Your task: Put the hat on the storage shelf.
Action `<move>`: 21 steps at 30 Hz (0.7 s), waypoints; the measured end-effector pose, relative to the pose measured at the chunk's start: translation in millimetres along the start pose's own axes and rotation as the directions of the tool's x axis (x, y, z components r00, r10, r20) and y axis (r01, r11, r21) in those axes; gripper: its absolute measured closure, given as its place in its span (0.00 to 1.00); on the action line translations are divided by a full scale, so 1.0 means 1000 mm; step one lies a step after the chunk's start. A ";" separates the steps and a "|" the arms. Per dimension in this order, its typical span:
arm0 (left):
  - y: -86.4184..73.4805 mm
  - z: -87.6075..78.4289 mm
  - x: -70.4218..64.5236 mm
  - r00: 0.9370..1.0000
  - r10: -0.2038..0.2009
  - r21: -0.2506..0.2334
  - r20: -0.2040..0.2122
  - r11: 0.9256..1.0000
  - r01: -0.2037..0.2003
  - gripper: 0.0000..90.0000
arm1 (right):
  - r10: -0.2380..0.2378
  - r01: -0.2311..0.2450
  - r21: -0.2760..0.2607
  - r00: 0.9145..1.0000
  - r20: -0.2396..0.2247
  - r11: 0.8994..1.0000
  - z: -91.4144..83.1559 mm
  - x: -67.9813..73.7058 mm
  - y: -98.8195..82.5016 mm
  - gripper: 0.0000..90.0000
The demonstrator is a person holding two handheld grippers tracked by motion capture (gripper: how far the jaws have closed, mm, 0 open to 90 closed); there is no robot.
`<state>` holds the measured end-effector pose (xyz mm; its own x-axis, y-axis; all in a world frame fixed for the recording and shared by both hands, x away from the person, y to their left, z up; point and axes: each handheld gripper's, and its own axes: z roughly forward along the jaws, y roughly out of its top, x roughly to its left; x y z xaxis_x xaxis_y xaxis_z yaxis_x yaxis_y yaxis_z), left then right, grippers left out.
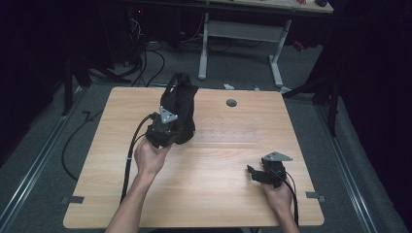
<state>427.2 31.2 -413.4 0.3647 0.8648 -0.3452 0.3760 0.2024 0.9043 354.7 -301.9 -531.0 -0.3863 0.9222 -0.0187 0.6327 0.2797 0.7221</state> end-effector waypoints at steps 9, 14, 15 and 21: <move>-0.001 -0.001 0.003 1.000 -0.017 -0.005 0.012 1.000 0.017 0.75 | 0.000 0.000 0.000 1.000 0.000 1.000 0.000 0.000 0.000 0.34; -0.006 0.001 0.002 1.000 -0.015 0.009 0.015 1.000 0.015 0.72 | 0.000 0.000 0.000 1.000 0.001 1.000 0.000 0.000 0.000 0.34; -0.006 0.001 0.001 1.000 -0.012 0.013 0.016 1.000 0.012 0.72 | 0.000 0.000 0.000 1.000 0.000 1.000 0.000 0.000 0.000 0.34; -0.007 0.004 0.002 0.997 -0.060 0.020 0.048 0.998 0.059 0.58 | 0.002 -0.002 0.000 1.000 0.000 1.000 0.000 0.000 0.000 0.34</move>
<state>428.6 30.0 -421.9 0.3819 0.8282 -0.4102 0.4140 0.2435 0.8771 354.7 -301.6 -531.0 -0.3852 0.9227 -0.0170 0.6334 0.2778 0.7222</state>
